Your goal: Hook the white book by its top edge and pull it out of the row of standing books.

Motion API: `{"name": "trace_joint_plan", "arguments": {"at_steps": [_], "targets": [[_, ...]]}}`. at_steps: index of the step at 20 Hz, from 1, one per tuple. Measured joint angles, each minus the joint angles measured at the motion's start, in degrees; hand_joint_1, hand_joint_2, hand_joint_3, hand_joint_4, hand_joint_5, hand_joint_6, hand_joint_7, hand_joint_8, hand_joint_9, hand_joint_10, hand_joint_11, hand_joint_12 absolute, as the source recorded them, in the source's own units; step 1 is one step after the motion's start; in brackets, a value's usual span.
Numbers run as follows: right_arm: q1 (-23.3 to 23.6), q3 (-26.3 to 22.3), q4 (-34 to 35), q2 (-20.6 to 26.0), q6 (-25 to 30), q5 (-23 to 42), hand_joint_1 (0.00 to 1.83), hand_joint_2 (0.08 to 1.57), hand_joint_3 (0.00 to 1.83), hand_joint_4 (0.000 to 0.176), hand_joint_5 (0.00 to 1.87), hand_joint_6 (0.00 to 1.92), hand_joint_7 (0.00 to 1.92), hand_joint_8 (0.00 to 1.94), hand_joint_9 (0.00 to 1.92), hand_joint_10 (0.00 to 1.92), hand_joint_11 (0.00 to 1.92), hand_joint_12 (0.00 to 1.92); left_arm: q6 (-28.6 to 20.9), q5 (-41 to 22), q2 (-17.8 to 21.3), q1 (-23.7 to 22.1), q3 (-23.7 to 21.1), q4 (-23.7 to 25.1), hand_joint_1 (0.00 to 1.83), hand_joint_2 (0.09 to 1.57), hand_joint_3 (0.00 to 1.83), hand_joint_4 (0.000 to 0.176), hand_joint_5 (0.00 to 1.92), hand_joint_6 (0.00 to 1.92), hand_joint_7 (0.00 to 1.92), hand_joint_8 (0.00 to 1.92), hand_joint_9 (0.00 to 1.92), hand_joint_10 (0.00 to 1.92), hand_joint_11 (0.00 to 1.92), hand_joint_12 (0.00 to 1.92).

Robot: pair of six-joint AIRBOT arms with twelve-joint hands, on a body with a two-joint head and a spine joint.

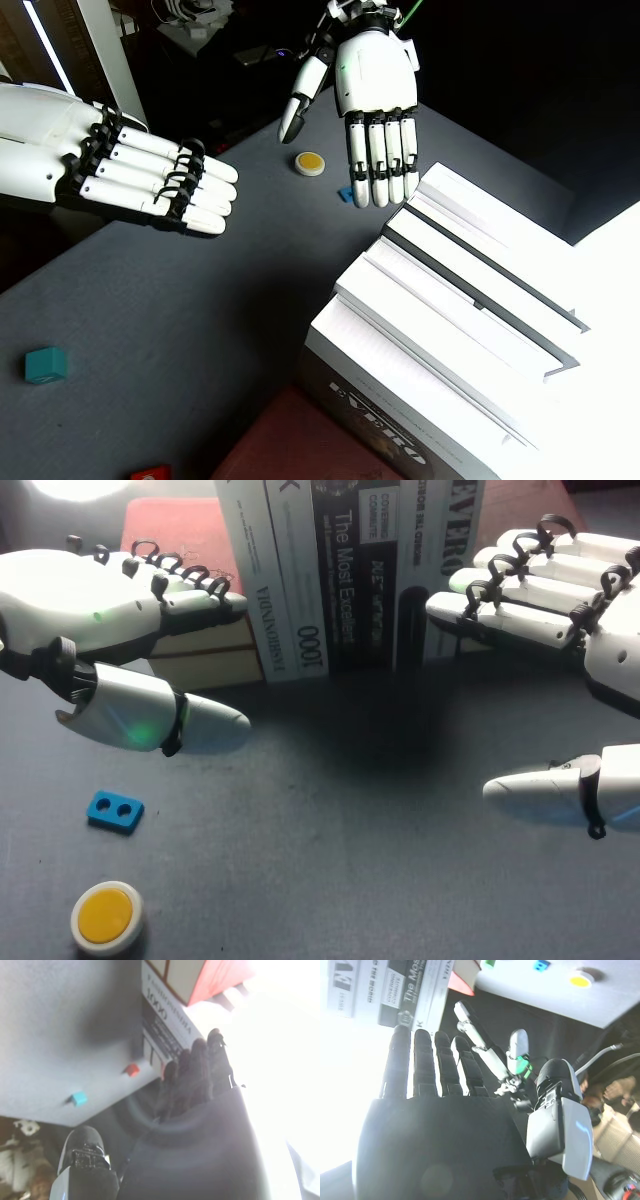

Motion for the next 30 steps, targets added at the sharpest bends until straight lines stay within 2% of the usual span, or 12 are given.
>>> {"name": "trace_joint_plan", "arguments": {"at_steps": [4,5,9,11,17,18,20,22,25,30], "targets": [[2.03,-0.02,0.5,-0.68,-4.68,5.22,0.0,1.09,0.0,0.0,0.0,0.0,0.0,0.0,0.0,0.0,0.0,0.0,0.0,0.15,0.11,-0.04,-0.02,-0.02,0.0,1.05,0.01,0.0,0.0,0.0,0.0,0.0,0.0,0.0,0.0,0.0],[3.04,0.07,2.45,-1.31,-7.78,5.92,0.0,1.09,0.0,0.0,0.0,0.0,0.0,0.0,0.0,0.0,0.0,0.0,0.0,0.28,0.11,-0.26,-0.04,-0.02,0.0,1.05,0.01,0.0,0.0,0.0,0.0,0.0,0.0,0.0,0.0,0.0],[9.2,1.77,17.84,-5.53,-22.71,4.59,0.0,1.09,0.0,0.0,0.0,0.0,0.0,0.0,0.0,0.0,0.0,0.0,0.0,0.5,0.11,-0.28,-0.04,-0.04,0.0,1.05,0.01,0.0,0.0,0.0,0.0,0.0,0.0,0.0,0.0,0.0],[11.67,3.15,20.33,-6.73,-27.15,5.7,0.0,1.09,0.0,0.0,0.0,0.0,0.0,0.0,0.0,0.0,0.0,0.0,-0.04,0.39,0.11,-0.28,-0.04,-0.04,0.0,1.05,0.01,0.0,0.0,0.0,0.0,0.0,0.0,0.0,0.0,0.0],[10.97,3.04,20.87,-8.31,-29.77,9.33,0.0,1.08,0.0,0.0,0.0,0.0,0.0,0.0,0.0,0.0,0.0,0.0,-0.07,0.79,0.09,-0.42,-0.04,-0.04,0.0,1.06,0.01,0.0,0.0,0.0,0.0,0.0,0.0,0.0,0.0,0.0],[10.38,3.1,20.68,-8.85,-28.92,10.54,0.0,1.07,0.0,0.0,0.0,0.0,0.0,0.0,0.0,0.0,0.0,0.0,-0.07,0.74,0.09,-0.42,-0.04,-0.04,0.0,1.06,0.01,0.0,0.0,0.0,0.0,0.0,0.0,0.0,0.0,0.0],[9.99,3.43,18.47,-8.83,-22.84,10.95,0.0,1.07,0.0,0.0,0.0,0.0,0.0,0.0,0.0,0.0,0.0,0.0,-0.07,1.03,0.11,-0.42,-0.04,-0.04,0.0,1.06,0.01,0.0,0.0,0.0,0.0,0.0,0.0,0.0,0.0,0.0],[9.7,3.5,17.29,-8.83,-20.72,12.46,0.0,1.08,0.0,0.0,0.0,0.0,0.0,0.0,0.0,0.0,0.0,0.0,-0.24,1.11,0.11,-0.42,-0.04,-0.04,0.0,1.06,0.01,0.0,0.0,0.0,0.0,0.0,0.0,0.0,0.0,0.0],[8.35,3.65,18.08,-9.79,-20.41,15.08,0.0,1.08,0.0,0.0,0.0,0.0,0.0,0.0,0.0,0.0,0.0,0.0,-0.31,1.09,0.09,-0.63,-0.15,-0.07,0.0,1.07,0.01,0.0,0.0,0.0,0.0,0.0,0.0,0.0,0.0,0.0],[8.59,3.67,18.12,-9.99,-20.24,15.74,0.0,1.07,0.0,0.0,0.0,0.0,0.0,0.0,0.0,0.0,0.0,0.0,-0.42,1.18,0.11,-0.63,-0.15,-0.07,0.0,1.07,0.01,0.0,0.0,0.0,0.0,0.0,0.0,0.0,0.0,0.0]]}}
